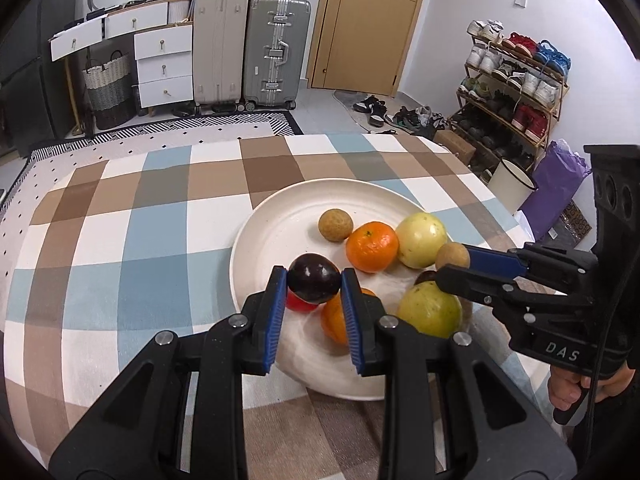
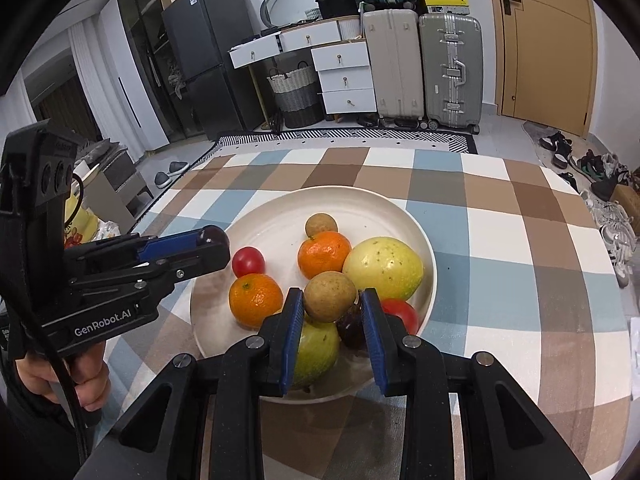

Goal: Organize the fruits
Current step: 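Carry the kiwi and dark cherry onto the white plate and open both tools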

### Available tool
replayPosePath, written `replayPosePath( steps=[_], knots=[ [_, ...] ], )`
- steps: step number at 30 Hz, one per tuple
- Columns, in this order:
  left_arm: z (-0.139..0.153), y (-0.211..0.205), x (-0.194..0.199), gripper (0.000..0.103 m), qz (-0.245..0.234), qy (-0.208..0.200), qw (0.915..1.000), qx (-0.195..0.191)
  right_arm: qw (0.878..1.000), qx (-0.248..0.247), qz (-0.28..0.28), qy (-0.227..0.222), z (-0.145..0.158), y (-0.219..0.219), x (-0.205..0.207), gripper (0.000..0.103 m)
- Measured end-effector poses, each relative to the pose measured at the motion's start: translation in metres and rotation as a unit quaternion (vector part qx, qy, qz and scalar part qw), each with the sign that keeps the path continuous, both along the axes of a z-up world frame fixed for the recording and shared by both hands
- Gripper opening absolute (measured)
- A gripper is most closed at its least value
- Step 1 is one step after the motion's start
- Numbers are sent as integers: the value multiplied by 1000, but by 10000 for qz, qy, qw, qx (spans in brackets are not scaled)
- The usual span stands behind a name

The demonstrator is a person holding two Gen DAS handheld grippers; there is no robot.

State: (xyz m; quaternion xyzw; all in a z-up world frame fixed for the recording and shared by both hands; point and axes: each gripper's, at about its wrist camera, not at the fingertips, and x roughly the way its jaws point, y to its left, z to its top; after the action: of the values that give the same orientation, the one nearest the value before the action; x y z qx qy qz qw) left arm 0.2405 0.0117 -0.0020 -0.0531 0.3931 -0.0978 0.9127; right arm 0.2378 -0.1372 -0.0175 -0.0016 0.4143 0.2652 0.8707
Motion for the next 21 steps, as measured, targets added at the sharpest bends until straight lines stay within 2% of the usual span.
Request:
replayPosePath(
  steps=[6, 21],
  knots=[
    [-7, 1, 12, 24, 62, 57, 9999, 71, 9998, -186, 46, -111, -1, 4, 5, 30],
    [-18, -4, 20, 25, -16, 80, 9998, 168, 9993, -265, 180, -167, -3, 19, 17, 30]
  ],
)
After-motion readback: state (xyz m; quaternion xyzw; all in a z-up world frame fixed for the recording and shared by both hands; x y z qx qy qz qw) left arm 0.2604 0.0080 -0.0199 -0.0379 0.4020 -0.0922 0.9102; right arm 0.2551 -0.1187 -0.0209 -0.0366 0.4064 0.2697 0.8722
